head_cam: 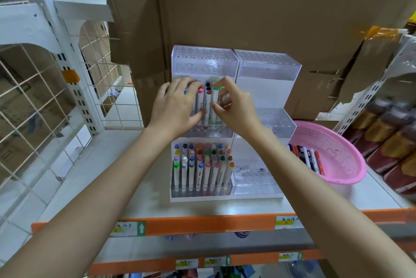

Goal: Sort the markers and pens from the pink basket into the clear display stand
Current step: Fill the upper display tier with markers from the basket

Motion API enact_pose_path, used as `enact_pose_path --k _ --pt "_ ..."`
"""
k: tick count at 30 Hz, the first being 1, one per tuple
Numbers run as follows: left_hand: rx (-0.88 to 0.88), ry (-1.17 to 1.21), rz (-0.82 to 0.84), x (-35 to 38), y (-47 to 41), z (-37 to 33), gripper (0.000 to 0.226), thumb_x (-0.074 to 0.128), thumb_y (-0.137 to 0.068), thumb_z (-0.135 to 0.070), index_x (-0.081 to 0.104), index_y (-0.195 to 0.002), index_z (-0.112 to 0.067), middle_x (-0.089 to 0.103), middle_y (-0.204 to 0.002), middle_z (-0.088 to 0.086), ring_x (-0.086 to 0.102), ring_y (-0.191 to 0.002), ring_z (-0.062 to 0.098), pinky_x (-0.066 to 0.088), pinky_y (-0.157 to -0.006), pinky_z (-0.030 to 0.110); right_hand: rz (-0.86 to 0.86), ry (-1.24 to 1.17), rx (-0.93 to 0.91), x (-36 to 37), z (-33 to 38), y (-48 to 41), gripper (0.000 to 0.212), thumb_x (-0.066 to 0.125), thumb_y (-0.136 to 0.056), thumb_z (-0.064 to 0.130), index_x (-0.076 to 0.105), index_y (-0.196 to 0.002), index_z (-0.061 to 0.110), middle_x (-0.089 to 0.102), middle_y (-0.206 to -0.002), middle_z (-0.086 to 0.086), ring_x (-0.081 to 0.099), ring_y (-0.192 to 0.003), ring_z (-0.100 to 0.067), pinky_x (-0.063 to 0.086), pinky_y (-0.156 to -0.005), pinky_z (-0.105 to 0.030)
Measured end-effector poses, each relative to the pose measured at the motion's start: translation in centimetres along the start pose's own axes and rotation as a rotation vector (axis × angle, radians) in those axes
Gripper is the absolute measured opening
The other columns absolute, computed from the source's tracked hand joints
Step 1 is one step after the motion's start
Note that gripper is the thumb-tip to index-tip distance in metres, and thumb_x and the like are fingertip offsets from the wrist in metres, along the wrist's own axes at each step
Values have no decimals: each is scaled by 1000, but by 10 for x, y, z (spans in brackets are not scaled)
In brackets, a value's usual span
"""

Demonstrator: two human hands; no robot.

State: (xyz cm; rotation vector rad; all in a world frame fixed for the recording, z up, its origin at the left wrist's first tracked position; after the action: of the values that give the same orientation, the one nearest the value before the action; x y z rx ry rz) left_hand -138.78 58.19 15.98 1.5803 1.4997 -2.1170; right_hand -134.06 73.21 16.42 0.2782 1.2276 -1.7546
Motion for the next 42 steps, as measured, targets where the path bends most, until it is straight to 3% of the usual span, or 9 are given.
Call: enact_pose_path --k 10,18,24,30,35,42 --pt "1 -15 22 1 -2 3 60 65 -81 -43 47 -133 -19 49 -134 3 43 -126 22 35 -104 44 56 7 7 -2 -1 -2 35 70 -84 7 52 -114 13 60 -83 -7 64 -63 -22 57 -66 -39" --pt "27 -52 53 -3 3 6 67 63 -82 -47 40 -140 -21 43 -141 1 37 -132 20 29 -109 47 72 62 6 -1 -3 4 42 72 -83 10 52 -121 13 59 -70 1 58 -61 -15 47 -64 -22" --pt "50 -53 108 -5 7 10 72 60 -85 -49 32 -146 -22 37 -147 1 29 -138 19 17 -115 49 72 163 -67 -7 -4 7 40 67 -89 18 53 -126 15 63 -82 -6 60 -69 -24 56 -66 -42" --pt "82 -90 68 -12 9 -8 73 58 -85 -49 32 -145 -18 37 -148 4 29 -139 21 14 -115 48 -41 288 -183 -18 -6 21 48 63 -91 27 50 -136 17 62 -104 -5 59 -90 -23 48 -60 -31" --pt "217 -168 -4 -2 18 -55 73 65 -80 -45 43 -141 -11 47 -142 9 40 -134 25 20 -113 52 38 330 -179 -36 -32 43 48 61 -91 26 50 -137 17 54 -130 -8 54 -117 -29 53 -79 -41" --pt "278 -58 6 37 25 -136 64 74 -71 -42 59 -123 -8 62 -123 11 59 -114 26 37 -103 53 81 453 -95 -87 -85 95 50 70 -85 23 55 -132 14 57 -129 -12 56 -115 -34 46 -95 -43"
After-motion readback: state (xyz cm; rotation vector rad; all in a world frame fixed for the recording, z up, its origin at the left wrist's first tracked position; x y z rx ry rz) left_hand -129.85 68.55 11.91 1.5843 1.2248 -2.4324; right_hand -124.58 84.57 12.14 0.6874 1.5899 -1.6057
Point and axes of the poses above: each hand's wrist, its own y-axis away from the middle knuckle, its own x-axis out of the palm, z = x × y, the point moved 3 cm from there along -y, towards the middle knuckle
